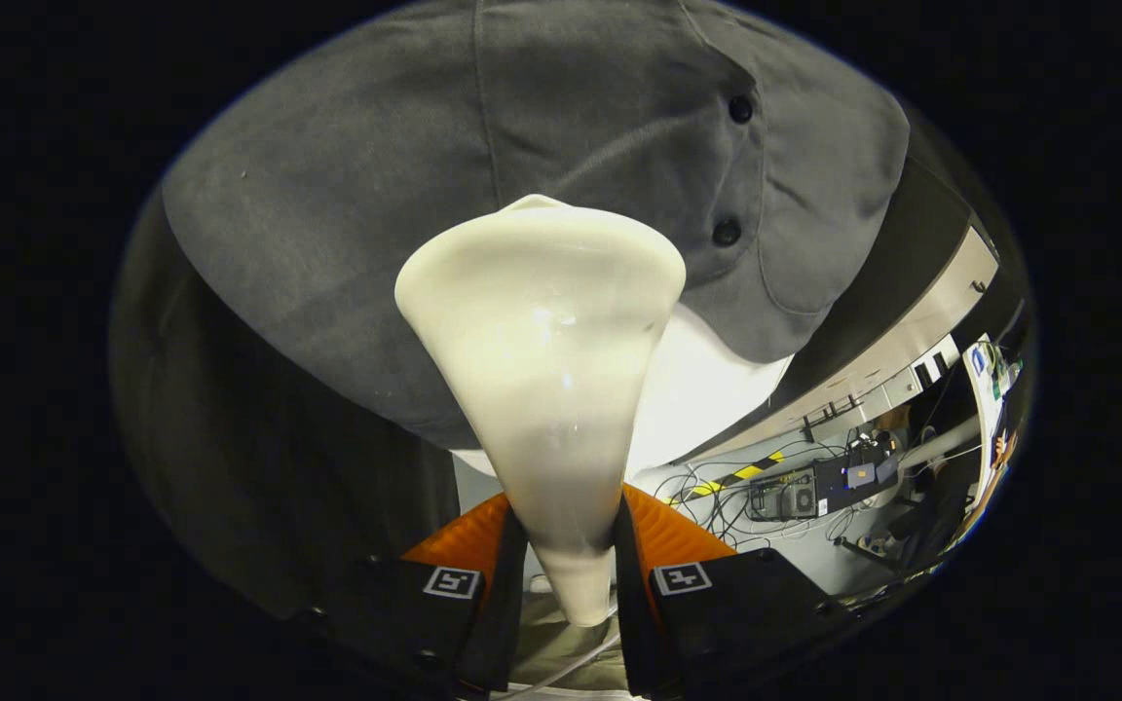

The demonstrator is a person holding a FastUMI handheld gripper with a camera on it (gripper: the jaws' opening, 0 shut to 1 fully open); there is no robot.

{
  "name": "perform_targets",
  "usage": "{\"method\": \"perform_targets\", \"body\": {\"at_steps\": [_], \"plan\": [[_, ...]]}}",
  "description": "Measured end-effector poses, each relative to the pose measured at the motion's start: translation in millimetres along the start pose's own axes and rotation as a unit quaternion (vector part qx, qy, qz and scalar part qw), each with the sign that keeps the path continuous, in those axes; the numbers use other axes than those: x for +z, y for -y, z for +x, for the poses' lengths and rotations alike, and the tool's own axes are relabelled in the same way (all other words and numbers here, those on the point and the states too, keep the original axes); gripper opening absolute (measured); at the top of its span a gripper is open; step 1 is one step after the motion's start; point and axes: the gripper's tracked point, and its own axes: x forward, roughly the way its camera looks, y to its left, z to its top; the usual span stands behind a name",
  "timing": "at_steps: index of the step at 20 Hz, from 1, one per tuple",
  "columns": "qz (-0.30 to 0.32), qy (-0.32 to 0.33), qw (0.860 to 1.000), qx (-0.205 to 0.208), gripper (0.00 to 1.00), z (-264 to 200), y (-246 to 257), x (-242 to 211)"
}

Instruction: Iron the clothes twice with a garment steamer, once on the left side and once on the right side.

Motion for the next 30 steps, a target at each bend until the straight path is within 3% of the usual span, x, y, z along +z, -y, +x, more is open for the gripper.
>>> {"method": "perform_targets", "body": {"at_steps": [8, 16, 30], "plan": [[0.007, -0.027, 1.000, -0.005, 0.51, 27.8, 20.5, -31.3], [0.006, -0.034, 0.999, -0.006, 0.50, 21.4, 24.7, -44.3], [0.041, 0.090, 0.995, -0.007, 0.50, -113.6, 35.2, 48.5]]}}
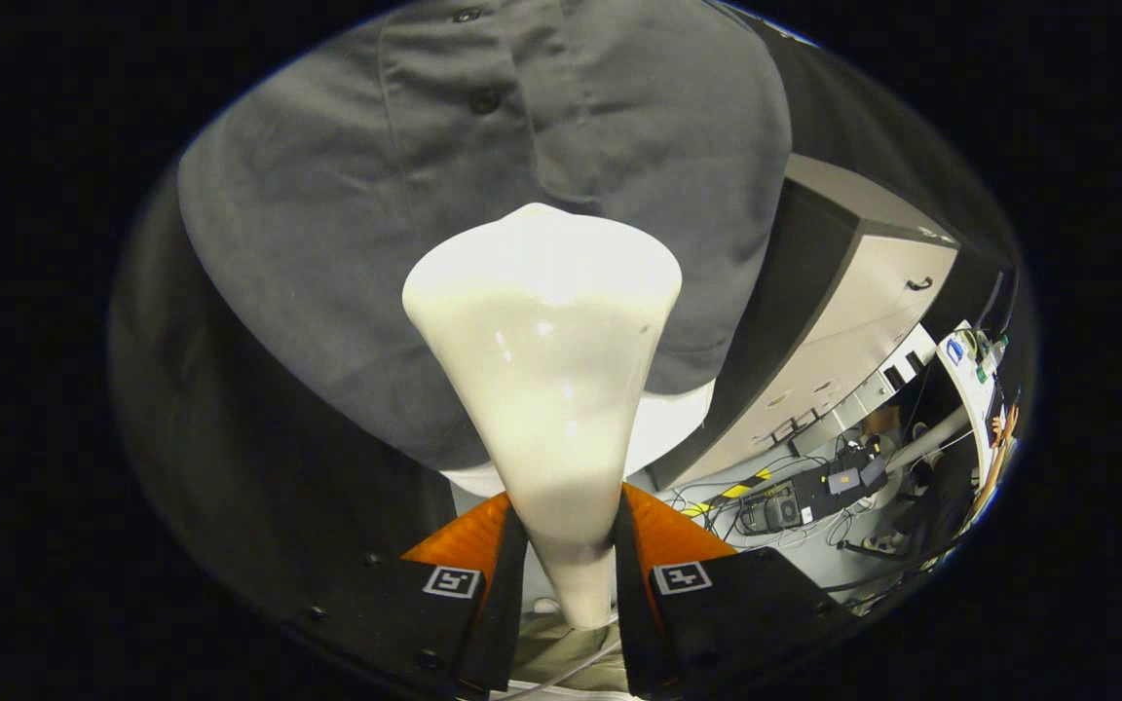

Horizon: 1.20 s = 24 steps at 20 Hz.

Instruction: Iron the clothes twice with a garment steamer, once on the left side and once on the right side.

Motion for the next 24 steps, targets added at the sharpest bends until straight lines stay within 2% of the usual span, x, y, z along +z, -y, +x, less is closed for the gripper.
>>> {"method": "perform_targets", "body": {"at_steps": [11, 15, 24], "plan": [[0.038, 0.119, 0.992, -0.009, 0.51, -93.8, 68.3, 103.8], [0.042, 0.165, 0.985, 0.000, 0.50, -137.8, 93.1, 150.0], [0.033, 0.256, 0.966, 0.008, 0.50, -206.9, 171.5, 220.8]]}}
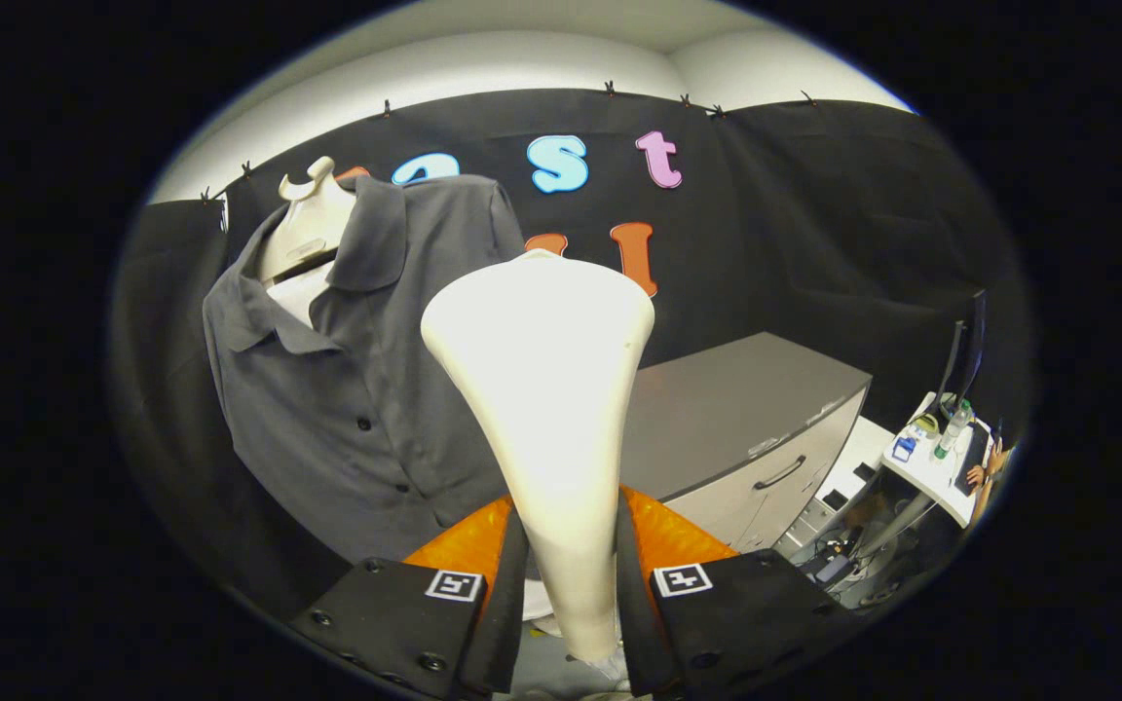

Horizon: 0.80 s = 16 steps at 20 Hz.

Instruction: Iron the clothes twice with a garment steamer, once on the left side and once on the right side.

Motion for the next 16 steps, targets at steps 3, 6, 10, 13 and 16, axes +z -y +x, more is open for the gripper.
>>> {"method": "perform_targets", "body": {"at_steps": [3, 6, 10, 13, 16], "plan": [[-0.004, 0.019, 1.000, 0.010, 0.50, -8.0, 19.7, 22.0], [-0.010, 0.034, 0.999, 0.029, 0.50, -13.0, 31.6, 38.7], [-0.023, 0.047, 0.997, 0.054, 0.50, -15.8, 43.4, 59.7], [-0.028, 0.057, 0.996, 0.067, 0.50, -17.2, 51.2, 71.4], [-0.027, 0.060, 0.995, 0.073, 0.50, -18.0, 60.6, 76.2]]}}
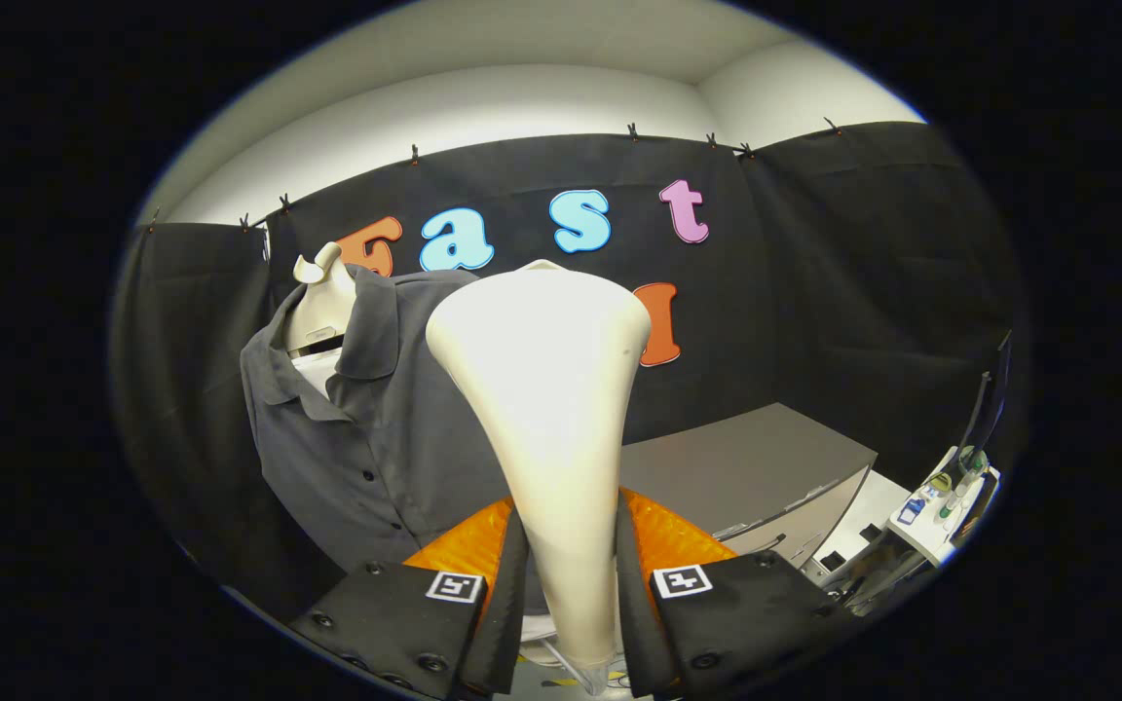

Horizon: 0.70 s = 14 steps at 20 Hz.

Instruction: Iron the clothes twice with a garment steamer, once on the left side and once on the right side.

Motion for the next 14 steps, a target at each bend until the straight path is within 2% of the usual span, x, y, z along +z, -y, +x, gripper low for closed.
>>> {"method": "perform_targets", "body": {"at_steps": [14], "plan": [[-0.001, -0.002, 1.000, 0.018, 0.50, 7.7, 10.3, 0.6]]}}
